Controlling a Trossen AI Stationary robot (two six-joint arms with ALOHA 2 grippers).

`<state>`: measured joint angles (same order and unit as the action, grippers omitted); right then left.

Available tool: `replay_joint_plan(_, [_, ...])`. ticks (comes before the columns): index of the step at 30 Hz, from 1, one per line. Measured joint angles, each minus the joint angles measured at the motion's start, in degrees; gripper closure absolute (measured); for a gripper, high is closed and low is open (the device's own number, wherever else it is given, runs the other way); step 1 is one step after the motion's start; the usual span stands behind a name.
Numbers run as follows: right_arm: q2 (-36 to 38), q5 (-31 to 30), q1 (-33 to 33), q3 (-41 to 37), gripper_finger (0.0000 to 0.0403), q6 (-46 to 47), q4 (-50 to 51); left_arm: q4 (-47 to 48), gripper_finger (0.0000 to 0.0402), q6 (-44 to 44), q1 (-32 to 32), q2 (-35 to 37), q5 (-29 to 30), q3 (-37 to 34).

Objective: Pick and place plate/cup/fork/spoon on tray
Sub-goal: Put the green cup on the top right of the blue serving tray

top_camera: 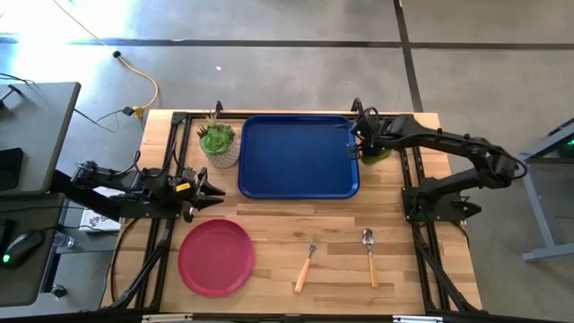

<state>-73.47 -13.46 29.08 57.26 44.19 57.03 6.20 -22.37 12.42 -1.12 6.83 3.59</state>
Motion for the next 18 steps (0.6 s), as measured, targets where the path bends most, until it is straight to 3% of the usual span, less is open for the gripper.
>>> replay_joint_plan(8, [0.0,-6.2,1.7,11.5,0.0402,-9.5,0.2,0.0,0.0288,-0.1,0.0,0.0,0.0,0.0])
replay_joint_plan(18, [0.0,-7.5,8.4,19.9,0.0402,-29.8,-5.4,0.0,0.0288,-1.5,0.0,0.0,3.8,0.0])
